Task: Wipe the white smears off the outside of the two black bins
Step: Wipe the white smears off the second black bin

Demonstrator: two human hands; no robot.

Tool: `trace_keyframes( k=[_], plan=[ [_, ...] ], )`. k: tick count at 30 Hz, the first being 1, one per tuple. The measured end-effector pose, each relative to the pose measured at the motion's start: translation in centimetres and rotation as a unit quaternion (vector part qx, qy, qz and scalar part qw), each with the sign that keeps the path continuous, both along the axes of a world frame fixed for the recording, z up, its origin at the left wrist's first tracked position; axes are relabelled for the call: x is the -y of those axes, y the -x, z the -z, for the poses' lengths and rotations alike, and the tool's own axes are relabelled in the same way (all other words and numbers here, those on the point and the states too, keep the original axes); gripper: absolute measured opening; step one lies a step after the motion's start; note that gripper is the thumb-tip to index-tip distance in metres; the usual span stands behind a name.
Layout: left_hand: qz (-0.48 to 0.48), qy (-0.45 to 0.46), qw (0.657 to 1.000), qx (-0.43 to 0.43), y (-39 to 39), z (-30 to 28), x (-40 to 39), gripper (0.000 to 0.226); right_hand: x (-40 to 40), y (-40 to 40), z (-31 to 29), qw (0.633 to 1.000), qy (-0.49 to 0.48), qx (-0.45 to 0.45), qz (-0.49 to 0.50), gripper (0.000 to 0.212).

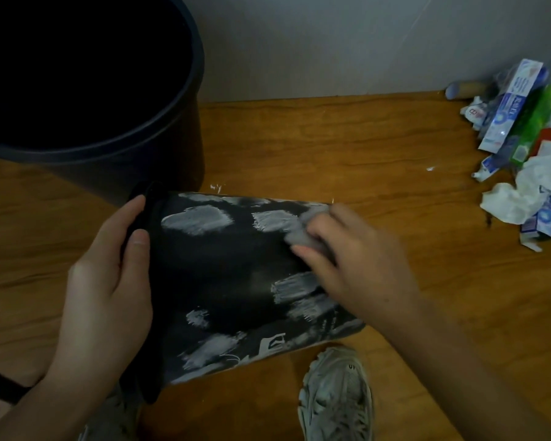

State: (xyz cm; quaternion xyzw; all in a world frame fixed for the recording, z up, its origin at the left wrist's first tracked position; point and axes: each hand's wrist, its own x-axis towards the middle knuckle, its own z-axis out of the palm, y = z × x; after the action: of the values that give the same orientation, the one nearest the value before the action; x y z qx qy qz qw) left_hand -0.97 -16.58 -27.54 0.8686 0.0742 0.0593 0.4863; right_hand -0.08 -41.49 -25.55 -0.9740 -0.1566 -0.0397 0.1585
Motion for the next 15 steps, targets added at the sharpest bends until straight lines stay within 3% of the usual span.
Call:
trace_keyframes(
  k=[4, 7, 11, 15],
  plan=[
    [0.000, 0.012, 1.000, -0.011, -0.1, 0.0, 0.0, 0.039, -4.8, 0.0, 0.3, 0.997, -0.056, 0.022, -0.051, 0.025],
    [0.001, 0.010, 1.000, -0.012, 0.0, -0.3, 0.0, 0.039, -3.9, 0.3, 0.7, 0.997, -0.077, -0.003, -0.002, 0.022],
    [0.002, 0.043, 0.999, -0.027, 0.4, -1.1, 0.1, 0.038, 0.7, 0.6, 0.1, 0.995, -0.024, -0.032, 0.094, 0.016],
    [0.012, 0.033, 0.999, -0.031, 0.8, -1.4, 0.3, 0.037, -1.2, 0.7, -0.6, 0.997, 0.014, -0.018, 0.069, 0.020]
  ],
)
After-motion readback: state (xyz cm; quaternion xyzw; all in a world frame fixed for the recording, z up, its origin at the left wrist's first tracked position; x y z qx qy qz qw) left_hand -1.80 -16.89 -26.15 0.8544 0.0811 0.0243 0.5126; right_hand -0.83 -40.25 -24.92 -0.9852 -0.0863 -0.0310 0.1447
